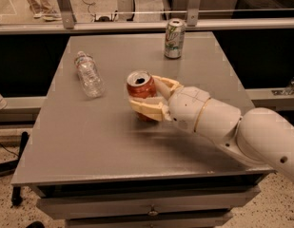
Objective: Place coke can upright
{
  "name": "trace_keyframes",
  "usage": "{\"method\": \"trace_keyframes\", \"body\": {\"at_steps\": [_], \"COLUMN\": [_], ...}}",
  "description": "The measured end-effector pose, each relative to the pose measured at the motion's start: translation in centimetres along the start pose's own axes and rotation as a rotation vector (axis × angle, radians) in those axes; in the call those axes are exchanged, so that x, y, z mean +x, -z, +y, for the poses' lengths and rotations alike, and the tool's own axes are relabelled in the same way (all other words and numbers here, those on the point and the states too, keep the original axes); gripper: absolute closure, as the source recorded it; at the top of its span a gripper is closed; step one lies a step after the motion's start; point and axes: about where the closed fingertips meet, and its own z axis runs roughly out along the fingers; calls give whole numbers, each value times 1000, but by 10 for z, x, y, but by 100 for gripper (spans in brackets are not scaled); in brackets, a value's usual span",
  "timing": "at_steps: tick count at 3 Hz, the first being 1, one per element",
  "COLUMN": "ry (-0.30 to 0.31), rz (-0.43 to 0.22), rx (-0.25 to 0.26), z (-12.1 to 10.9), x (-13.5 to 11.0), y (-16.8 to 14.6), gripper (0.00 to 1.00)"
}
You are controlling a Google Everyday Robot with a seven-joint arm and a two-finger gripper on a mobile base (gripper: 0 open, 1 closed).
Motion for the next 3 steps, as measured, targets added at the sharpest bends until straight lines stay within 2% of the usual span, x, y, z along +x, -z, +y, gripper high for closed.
{"method": "trace_keyframes", "body": {"at_steps": [1, 3], "ry": [-23, -35], "rz": [14, 27], "rx": [9, 30], "z": [-1, -3], "x": [12, 21], "y": [0, 9], "gripper": [80, 35]}}
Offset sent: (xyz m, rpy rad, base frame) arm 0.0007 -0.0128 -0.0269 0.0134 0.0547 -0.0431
